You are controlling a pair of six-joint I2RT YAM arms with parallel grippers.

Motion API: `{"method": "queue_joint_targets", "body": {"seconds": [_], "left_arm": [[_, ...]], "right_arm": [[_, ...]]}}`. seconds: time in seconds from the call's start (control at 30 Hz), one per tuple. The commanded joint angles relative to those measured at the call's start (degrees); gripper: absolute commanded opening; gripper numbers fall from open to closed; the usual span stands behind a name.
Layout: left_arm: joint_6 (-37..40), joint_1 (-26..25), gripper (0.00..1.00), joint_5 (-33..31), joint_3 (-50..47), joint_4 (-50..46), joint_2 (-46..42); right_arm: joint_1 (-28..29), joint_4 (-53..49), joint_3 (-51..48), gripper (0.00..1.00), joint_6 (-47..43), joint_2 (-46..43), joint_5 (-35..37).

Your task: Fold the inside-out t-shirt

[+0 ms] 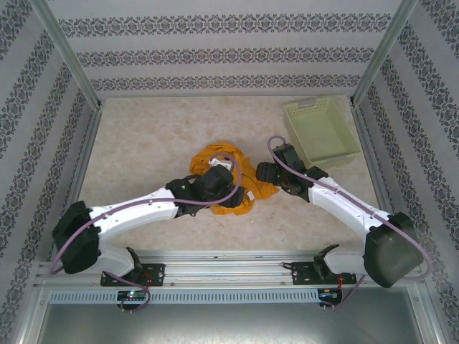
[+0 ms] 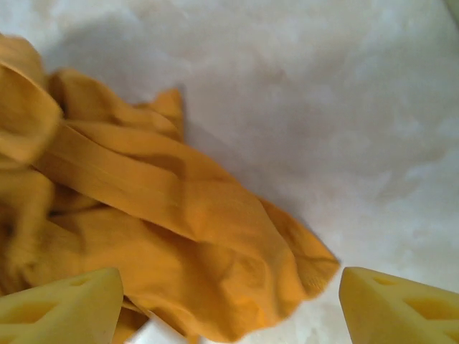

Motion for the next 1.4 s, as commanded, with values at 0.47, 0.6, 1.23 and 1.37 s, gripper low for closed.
{"method": "queue_joint_targets", "body": {"seconds": [0.47,0.6,1.23,1.37], "left_arm": [[-4.94,28.84,0.00,-1.40,-20.54,-8.83,-31.08],[-4.76,30.85,0.00,-0.09,-20.89,-9.33,-29.27],[-1.91,34.53,0.00,1.83,-10.73,-11.03,-27.48],[-0.24,34.88,0.00,0.39,-6.41,-12.30,-32.59]], "right_arm": [[8.81,6.32,2.76,0.78,-1.51,10.22,-1.37],[11.11,5.30,5.10,0.76,-1.27,15.03,-0.19],[8.74,-6.84,9.71,0.00,-4.24,2.31,7.98],[6.38,-11.36,11.41,0.00,-6.94,-9.64,9.65]]}}
